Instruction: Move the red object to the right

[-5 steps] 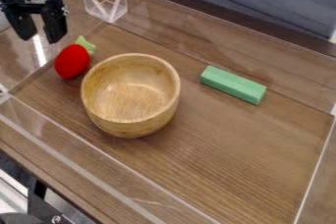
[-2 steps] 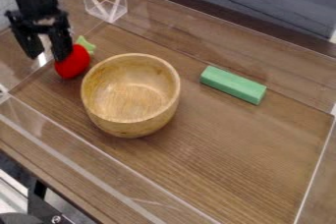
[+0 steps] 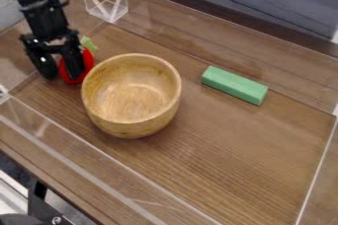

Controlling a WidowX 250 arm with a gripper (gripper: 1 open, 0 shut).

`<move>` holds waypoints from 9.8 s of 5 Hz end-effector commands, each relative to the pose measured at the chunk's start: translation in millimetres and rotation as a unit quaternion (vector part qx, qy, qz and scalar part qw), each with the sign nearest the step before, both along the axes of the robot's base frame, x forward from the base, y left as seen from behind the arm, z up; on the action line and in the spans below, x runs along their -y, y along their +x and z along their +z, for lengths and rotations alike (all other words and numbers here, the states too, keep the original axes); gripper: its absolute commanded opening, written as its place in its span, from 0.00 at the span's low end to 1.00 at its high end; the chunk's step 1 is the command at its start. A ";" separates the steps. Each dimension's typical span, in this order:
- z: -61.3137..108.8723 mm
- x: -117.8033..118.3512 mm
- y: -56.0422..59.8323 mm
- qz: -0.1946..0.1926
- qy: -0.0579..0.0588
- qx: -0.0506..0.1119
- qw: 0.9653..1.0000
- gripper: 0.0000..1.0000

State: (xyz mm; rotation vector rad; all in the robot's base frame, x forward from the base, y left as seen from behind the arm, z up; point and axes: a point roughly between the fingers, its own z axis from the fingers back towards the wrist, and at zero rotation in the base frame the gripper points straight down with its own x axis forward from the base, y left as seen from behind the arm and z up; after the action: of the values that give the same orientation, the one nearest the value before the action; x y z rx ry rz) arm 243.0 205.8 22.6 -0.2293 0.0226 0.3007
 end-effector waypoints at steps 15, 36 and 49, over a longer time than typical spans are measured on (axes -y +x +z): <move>142.3 216.3 23.5 -0.284 -0.069 0.058 0.955 0.00; 94.6 221.2 3.8 -0.113 0.074 0.082 0.987 1.00; 81.5 164.6 6.8 -0.017 0.101 0.112 0.988 1.00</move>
State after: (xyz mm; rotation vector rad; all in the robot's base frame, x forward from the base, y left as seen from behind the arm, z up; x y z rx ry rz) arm 246.0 40.3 93.4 -0.0622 -0.1806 0.2412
